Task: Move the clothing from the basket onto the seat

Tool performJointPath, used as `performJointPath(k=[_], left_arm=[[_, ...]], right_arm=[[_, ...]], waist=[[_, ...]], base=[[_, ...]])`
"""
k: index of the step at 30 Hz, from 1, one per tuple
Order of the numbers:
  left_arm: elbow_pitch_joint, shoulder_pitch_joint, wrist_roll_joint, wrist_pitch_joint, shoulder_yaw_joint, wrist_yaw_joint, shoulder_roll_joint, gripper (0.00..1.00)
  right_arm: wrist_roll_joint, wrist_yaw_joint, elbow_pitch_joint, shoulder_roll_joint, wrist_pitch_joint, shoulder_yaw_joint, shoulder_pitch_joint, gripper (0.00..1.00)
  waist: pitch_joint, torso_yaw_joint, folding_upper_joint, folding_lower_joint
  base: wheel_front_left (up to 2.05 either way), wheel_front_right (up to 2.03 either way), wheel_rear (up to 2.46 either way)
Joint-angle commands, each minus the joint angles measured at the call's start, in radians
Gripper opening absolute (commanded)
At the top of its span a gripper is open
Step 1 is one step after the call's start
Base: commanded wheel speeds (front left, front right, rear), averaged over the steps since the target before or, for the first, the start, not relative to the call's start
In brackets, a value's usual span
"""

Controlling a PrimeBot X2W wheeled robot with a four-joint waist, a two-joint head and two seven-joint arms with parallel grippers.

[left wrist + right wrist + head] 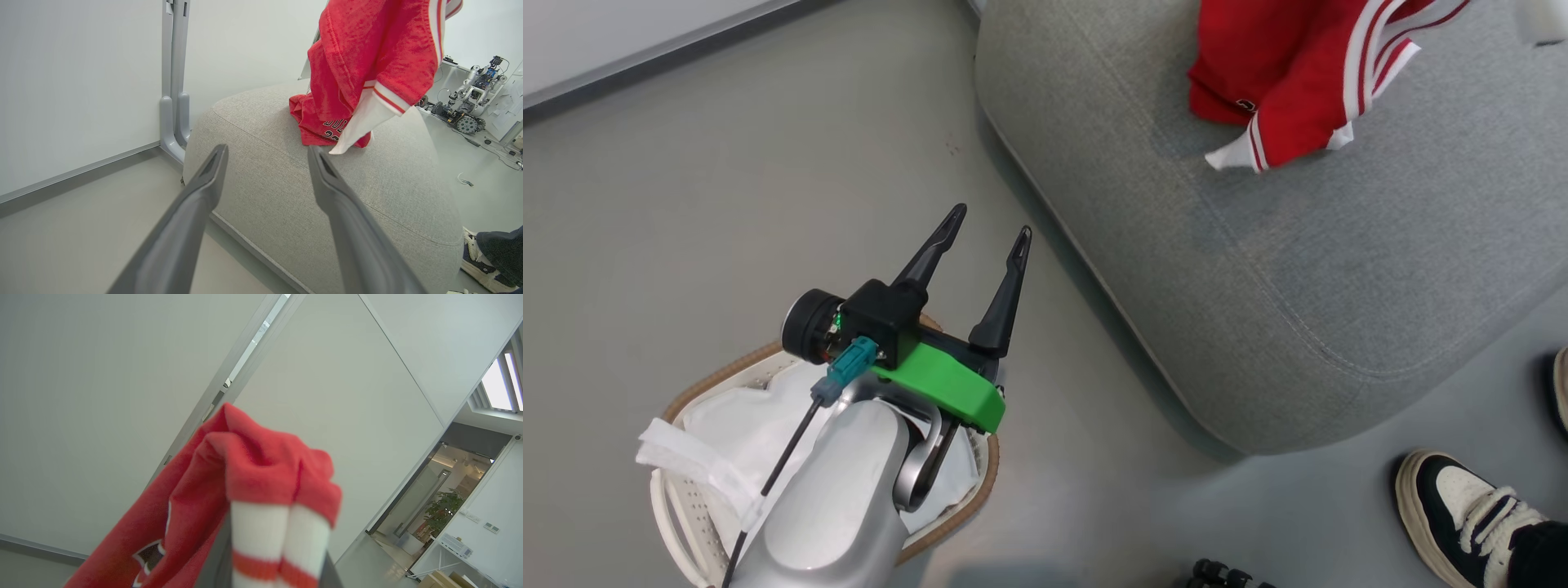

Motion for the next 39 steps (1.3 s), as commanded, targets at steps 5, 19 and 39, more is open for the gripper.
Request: performJointPath(k=[5, 19, 39], left_arm=[[0.004, -0.03, 0.007, 0.0, -0.004, -0.004, 0.016, 1.0], [0.011, -0.061, 0.015, 0.0, 0.013, -0.004, 0.025, 1.0], [0.041, 0.052, 0.025, 0.0, 0.119, -0.004, 0.007, 1.0]], right_arm=[[-0.032, -0.001, 0.142, -0.074, -0.001, -0.091, -0.129, 0.0], [-0.161, -0.001, 0.463, -0.085, -0.001, -0.386, -0.089, 1.0], [-0.123, -0.001, 0.281, 0.109, -0.001, -0.556, 0.432, 1.0]], waist=[[0.078, 0.073, -0.0001, 0.0], [0.173, 0.181, -0.0001, 0.0], [0.05, 0.218, -0.0001, 0.0]], base=[[0.0, 0.0, 0.0], [0.0, 0.0, 0.0], [0.0, 0.0, 0.0]])
